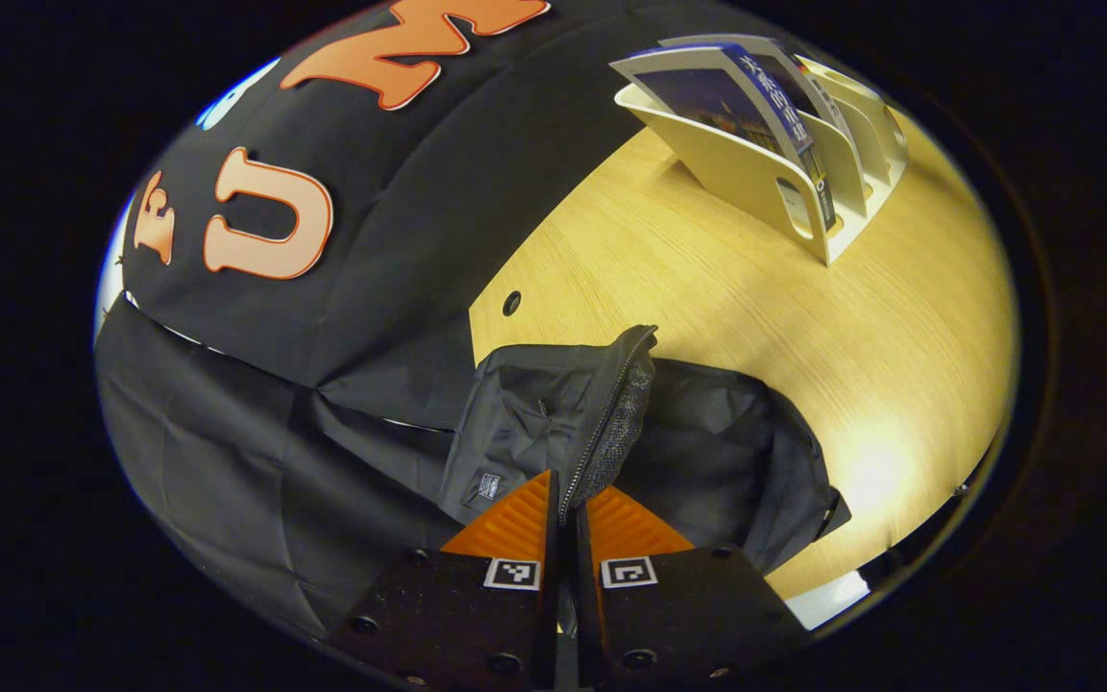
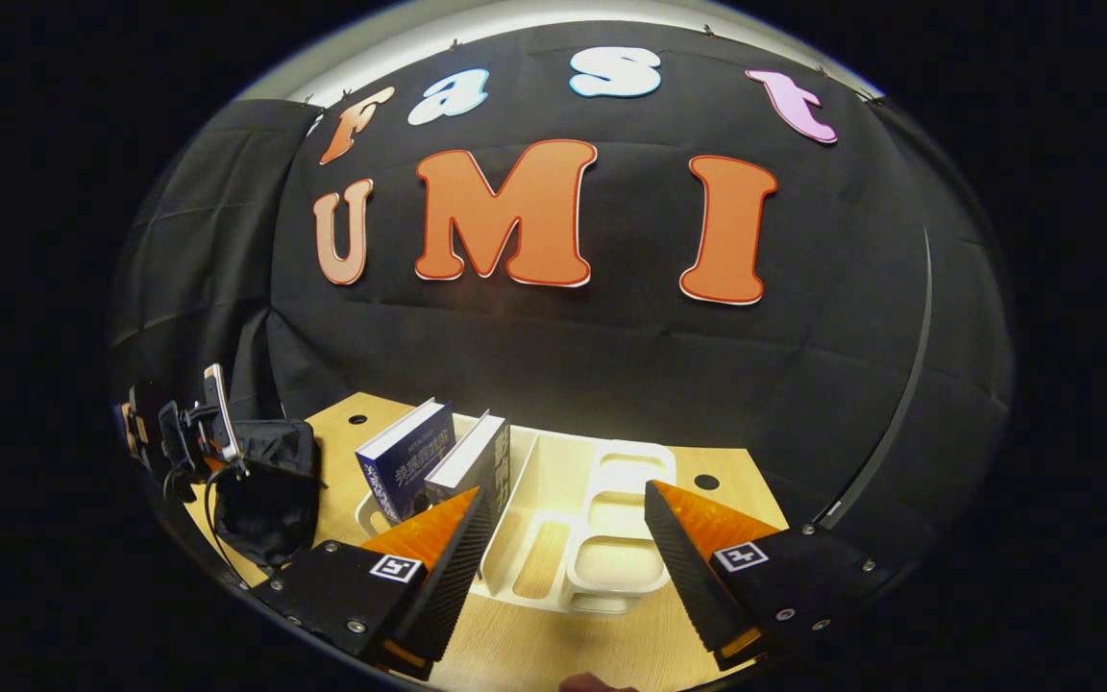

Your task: Open the schoolbag, grab two books from the bookshelf and put them into the schoolbag.

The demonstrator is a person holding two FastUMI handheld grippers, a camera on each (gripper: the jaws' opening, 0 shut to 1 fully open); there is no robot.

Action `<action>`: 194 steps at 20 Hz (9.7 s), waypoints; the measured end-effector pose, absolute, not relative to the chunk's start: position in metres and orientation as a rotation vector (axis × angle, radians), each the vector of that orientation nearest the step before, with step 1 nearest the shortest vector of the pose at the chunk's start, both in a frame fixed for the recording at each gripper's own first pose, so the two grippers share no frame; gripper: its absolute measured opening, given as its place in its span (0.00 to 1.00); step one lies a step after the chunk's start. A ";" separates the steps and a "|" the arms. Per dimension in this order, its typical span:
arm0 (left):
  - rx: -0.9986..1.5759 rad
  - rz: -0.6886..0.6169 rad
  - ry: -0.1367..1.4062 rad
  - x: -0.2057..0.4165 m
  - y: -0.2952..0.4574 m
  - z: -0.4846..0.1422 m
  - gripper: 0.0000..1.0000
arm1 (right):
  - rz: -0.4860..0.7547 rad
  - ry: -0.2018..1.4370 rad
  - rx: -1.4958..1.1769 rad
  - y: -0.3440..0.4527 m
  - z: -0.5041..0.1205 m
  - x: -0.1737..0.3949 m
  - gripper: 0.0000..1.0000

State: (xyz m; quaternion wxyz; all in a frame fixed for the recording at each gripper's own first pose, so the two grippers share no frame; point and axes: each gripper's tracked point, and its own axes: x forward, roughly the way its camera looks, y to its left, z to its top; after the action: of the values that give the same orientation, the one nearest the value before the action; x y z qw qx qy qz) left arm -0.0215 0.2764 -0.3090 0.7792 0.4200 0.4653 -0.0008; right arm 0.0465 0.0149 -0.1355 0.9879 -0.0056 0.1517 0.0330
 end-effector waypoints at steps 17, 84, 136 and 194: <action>0.597 -0.595 1.091 0.042 0.310 -0.249 0.05 | -0.137 0.516 0.033 0.175 -0.110 0.075 0.94; 0.430 -0.617 1.072 0.071 0.275 -0.199 0.04 | 0.313 1.006 0.933 0.345 -0.176 0.053 0.30; 0.182 -0.450 1.124 0.055 0.237 -0.257 0.05 | 0.082 1.113 0.241 0.117 -0.155 0.141 0.77; 0.273 -0.596 1.079 0.052 0.257 -0.239 0.05 | 0.153 1.026 1.072 0.365 -0.215 0.021 0.30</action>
State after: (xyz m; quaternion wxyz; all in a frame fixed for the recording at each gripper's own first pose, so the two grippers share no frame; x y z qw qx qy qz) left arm 0.0523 0.2573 -0.2388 0.8073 0.1274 0.5044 -0.2786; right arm 0.0210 0.3653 -0.2150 0.7344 0.4877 0.4668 0.0694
